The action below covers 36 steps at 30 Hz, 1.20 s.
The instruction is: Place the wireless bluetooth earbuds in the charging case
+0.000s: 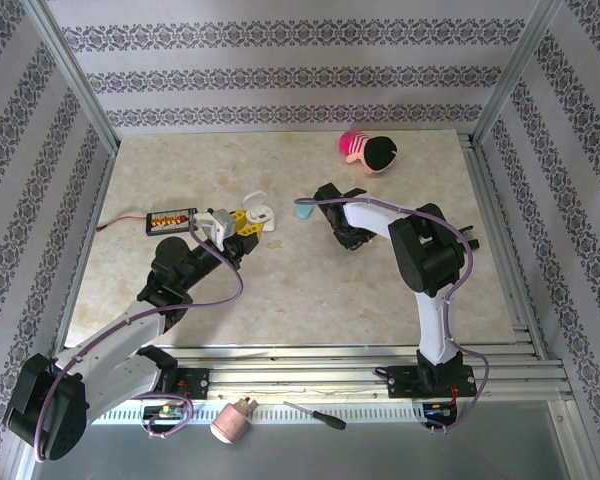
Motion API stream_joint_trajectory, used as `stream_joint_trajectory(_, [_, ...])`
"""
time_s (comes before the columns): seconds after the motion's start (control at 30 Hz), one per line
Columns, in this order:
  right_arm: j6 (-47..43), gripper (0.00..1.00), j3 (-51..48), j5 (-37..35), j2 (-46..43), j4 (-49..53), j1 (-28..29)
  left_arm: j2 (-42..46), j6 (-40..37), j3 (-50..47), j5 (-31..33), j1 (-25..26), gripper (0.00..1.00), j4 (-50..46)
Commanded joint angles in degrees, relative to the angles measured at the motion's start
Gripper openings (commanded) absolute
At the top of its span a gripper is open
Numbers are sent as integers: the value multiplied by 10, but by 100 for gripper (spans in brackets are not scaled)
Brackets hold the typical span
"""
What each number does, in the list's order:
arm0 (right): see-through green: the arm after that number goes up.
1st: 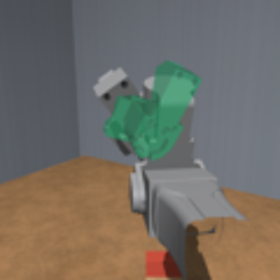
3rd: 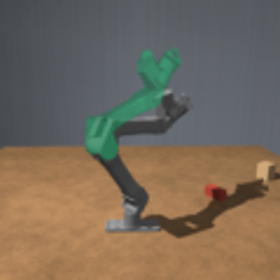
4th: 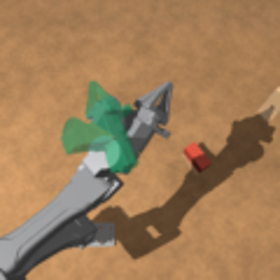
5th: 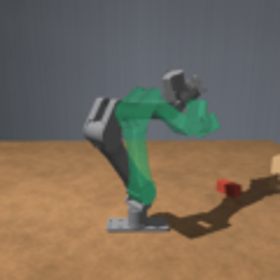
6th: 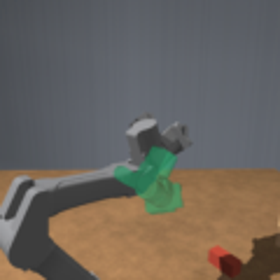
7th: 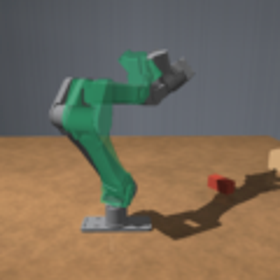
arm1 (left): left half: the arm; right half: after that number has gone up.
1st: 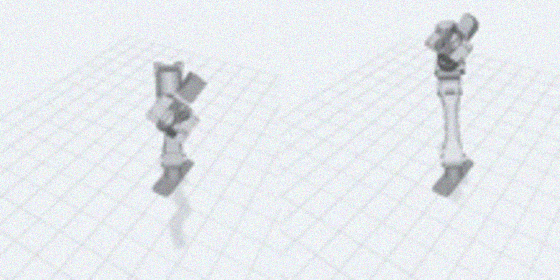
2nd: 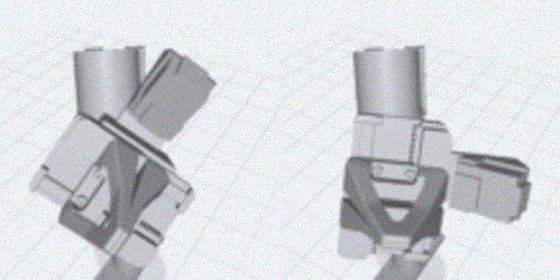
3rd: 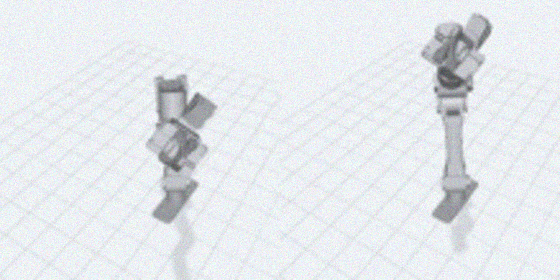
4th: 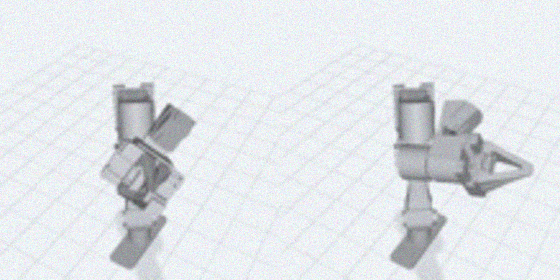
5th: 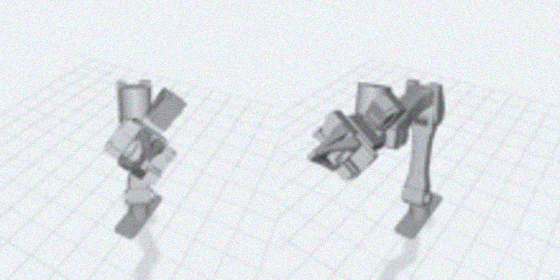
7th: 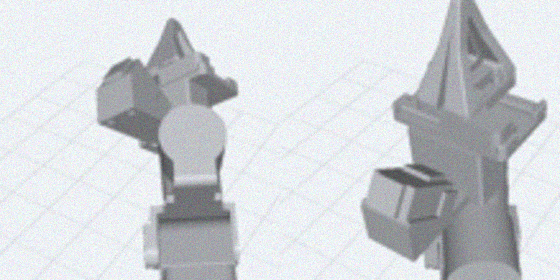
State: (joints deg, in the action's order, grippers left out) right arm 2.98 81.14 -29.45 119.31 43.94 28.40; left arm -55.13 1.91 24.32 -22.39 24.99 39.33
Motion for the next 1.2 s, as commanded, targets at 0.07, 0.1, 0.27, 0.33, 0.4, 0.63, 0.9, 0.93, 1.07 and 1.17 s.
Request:
stream_joint_trajectory(0.07, [-5, 26, 9, -18, 19, 23, 4, -1, -2, 5, -4, -5, 16, 5])
stream_joint_trajectory(0.1, [-4, 26, 12, -18, 21, 26, 4, -1, -2, 5, -4, -5, 16, 5])
stream_joint_trajectory(0.27, [-2, 14, 13, -25, 15, 30, 3, 2, -2, 6, -4, -4, 16, 4])
stream_joint_trajectory(0.33, [-1, 13, 7, -22, 2, 28, 4, 3, -2, 5, -5, -4, 16, 2])
stream_joint_trajectory(0.4, [6, 14, 0, -5, -23, 24, 4, 1, -3, 5, -4, -5, 16, 2])
stream_joint_trajectory(0.63, [39, 14, -38, 130, -144, 9, -1, -4, -4, 4, -9, -4, 17, 2])
stream_joint_trajectory(0.9, [85, 16, -46, 374, -279, 9, -8, -21, -8, 18, -32, -4, 16, -8])
stream_joint_trajectory(0.93, [89, 16, -42, 400, -291, 9, -8, -24, -8, 18, -36, -4, 16, -5])
stream_joint_trajectory(1.07, [100, 17, -26, 498, -331, 7, -2, -35, -2, 18, -47, -4, 17, 10])
stream_joint_trajectory(1.17, [103, 17, -12, 545, -352, 2, 7, -43, 0, 19, -51, -4, 17, 18])
